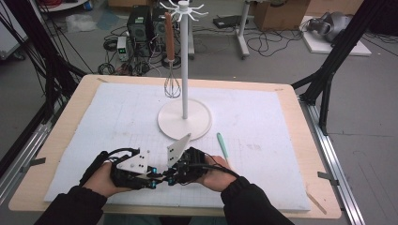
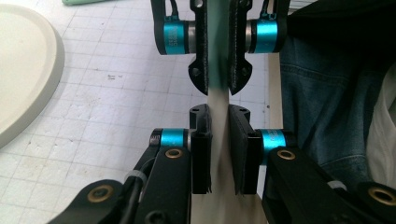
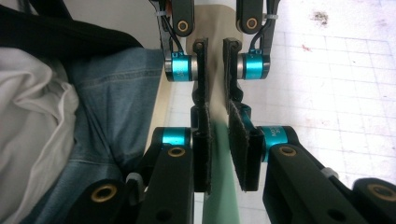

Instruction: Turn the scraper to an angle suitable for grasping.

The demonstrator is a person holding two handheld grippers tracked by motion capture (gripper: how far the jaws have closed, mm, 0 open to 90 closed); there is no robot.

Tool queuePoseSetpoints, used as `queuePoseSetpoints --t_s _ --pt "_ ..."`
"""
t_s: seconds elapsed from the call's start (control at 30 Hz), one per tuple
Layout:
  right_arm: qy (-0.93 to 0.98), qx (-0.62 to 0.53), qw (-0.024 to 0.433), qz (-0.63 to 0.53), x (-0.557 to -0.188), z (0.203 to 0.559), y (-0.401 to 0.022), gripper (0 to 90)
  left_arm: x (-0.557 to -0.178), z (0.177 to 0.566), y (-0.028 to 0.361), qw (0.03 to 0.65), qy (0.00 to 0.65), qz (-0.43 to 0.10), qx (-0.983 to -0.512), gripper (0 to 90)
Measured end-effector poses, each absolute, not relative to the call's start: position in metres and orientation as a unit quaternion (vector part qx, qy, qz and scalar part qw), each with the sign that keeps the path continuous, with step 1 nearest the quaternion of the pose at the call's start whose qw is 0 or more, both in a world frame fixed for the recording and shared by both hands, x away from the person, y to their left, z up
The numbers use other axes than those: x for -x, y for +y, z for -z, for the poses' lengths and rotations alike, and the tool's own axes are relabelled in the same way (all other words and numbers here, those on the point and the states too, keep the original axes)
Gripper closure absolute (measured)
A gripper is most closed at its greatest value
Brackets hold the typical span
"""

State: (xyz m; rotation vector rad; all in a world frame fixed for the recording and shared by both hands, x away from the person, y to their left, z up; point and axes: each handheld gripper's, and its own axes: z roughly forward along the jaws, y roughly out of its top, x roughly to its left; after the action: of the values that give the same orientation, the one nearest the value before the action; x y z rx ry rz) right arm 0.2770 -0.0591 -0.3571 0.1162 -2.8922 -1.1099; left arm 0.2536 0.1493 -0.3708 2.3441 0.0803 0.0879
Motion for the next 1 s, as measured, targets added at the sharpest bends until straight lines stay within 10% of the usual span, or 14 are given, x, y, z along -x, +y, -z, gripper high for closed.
queuePoseSetpoints --t_s 0.37,1.0 --pt "-0.924 -0.012 0.017 0.382 -0.282 0.356 -0.073 64.2 -0.253 0.368 0.159 0.393 0.04 -0.052 -0.917 79.7" --pt "-0.921 -0.005 0.02 0.388 -0.284 0.358 -0.087 67.8 -0.253 0.366 0.164 0.402 0.039 -0.053 -0.913 79.7"
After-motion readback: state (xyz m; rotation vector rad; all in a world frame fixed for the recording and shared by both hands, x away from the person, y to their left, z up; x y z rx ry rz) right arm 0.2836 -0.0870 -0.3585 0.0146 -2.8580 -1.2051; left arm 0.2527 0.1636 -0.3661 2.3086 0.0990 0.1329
